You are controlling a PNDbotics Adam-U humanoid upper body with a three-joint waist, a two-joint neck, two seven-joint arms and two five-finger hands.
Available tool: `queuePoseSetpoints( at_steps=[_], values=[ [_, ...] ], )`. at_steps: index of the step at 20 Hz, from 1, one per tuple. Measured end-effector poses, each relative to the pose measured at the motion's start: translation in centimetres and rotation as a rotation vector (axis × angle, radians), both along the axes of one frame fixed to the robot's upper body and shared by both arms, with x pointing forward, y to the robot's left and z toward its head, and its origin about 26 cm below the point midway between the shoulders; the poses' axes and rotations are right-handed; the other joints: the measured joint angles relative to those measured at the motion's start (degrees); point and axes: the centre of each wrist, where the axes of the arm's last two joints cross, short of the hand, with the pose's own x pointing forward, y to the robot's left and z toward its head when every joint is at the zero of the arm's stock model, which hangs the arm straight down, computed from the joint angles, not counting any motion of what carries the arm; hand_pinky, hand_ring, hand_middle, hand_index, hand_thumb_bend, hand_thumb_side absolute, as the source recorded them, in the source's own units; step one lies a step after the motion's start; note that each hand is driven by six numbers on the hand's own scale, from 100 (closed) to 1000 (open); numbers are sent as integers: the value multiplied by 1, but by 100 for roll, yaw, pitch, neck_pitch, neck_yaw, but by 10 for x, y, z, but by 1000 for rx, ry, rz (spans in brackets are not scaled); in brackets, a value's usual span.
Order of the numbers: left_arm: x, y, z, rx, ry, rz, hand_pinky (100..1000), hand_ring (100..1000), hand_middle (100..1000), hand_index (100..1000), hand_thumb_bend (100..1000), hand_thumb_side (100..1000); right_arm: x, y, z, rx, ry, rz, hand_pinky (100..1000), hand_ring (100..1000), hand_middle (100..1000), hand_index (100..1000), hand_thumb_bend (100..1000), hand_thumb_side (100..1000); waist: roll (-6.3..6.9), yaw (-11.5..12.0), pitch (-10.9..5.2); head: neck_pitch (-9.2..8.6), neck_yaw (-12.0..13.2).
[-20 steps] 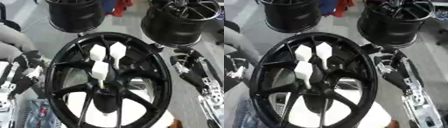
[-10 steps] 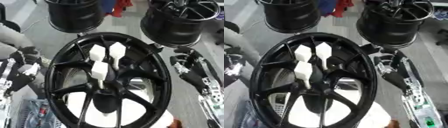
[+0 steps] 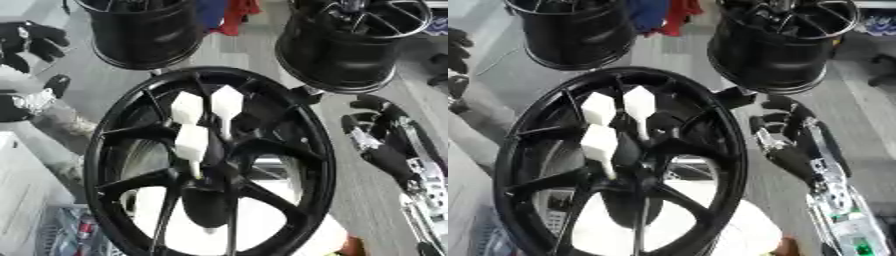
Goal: Pull the pin out of the wheel hub.
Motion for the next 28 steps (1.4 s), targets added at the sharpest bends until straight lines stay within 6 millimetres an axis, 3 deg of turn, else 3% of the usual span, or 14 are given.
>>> queuePoseSetpoints(
  at_steps=[3, 7, 12, 20, 28],
  values=[
    [12, -17, 20, 168, 4, -122, 723, 750, 762, 882, 297, 383, 0, 0, 0, -7, 4, 7, 634, 700, 744, 832, 303, 316, 38, -36, -33, 0, 31],
    [32, -42, 31, 337, 44, -247, 740, 770, 781, 881, 307, 385, -1, -1, -1, -16, 9, 13, 634, 699, 744, 832, 305, 329, 52, -65, -66, 1, 45],
    [56, -79, 31, 359, 98, -274, 748, 782, 804, 888, 306, 395, -2, -2, -2, -18, 16, 12, 634, 699, 744, 832, 300, 317, 24, -92, -103, 16, 44],
    [76, -125, 11, 427, 144, -284, 763, 791, 830, 906, 347, 399, -3, -2, -3, -19, 22, 13, 634, 698, 744, 832, 298, 318, 35, -136, -122, 22, 98],
    [88, -140, -15, 512, 161, -244, 761, 784, 828, 903, 358, 388, -3, 0, -4, -21, 26, 20, 634, 698, 744, 832, 296, 318, 45, -206, -121, 23, 156]
  ],
)
